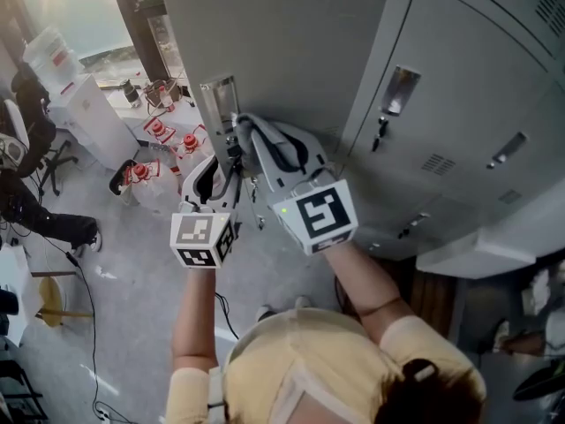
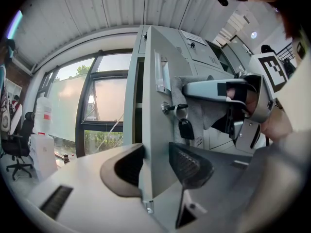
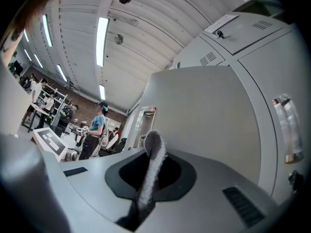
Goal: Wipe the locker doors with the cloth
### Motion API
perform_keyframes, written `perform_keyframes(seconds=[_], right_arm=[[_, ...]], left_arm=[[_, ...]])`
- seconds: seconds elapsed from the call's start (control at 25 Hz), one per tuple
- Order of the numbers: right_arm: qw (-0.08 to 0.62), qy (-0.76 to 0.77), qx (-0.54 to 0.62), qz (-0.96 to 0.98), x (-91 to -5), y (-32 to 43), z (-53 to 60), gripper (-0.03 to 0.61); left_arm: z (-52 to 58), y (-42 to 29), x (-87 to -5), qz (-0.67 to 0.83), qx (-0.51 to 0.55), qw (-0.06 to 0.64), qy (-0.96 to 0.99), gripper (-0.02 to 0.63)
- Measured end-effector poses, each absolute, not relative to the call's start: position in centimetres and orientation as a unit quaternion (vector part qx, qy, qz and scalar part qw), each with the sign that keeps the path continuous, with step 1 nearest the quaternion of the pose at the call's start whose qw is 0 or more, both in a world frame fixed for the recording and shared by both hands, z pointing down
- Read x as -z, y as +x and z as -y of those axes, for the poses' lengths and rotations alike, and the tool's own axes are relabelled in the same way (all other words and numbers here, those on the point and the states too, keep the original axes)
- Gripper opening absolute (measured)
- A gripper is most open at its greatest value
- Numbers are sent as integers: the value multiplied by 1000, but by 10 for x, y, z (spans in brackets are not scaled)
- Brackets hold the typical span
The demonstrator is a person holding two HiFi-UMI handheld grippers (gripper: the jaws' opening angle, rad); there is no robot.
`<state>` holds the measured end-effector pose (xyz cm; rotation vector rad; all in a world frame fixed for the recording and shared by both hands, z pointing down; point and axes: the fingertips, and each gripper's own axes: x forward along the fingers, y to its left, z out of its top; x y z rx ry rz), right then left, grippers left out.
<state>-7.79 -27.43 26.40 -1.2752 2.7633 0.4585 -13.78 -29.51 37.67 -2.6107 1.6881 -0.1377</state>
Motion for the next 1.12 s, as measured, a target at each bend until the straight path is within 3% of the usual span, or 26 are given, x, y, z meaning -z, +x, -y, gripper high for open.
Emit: perform_keyframes(seconds=[1.12], right_arm=[[14, -577, -128, -806, -281, 46, 324, 15]], left_arm=[[296, -137, -377, -542, 35, 14, -839, 158]])
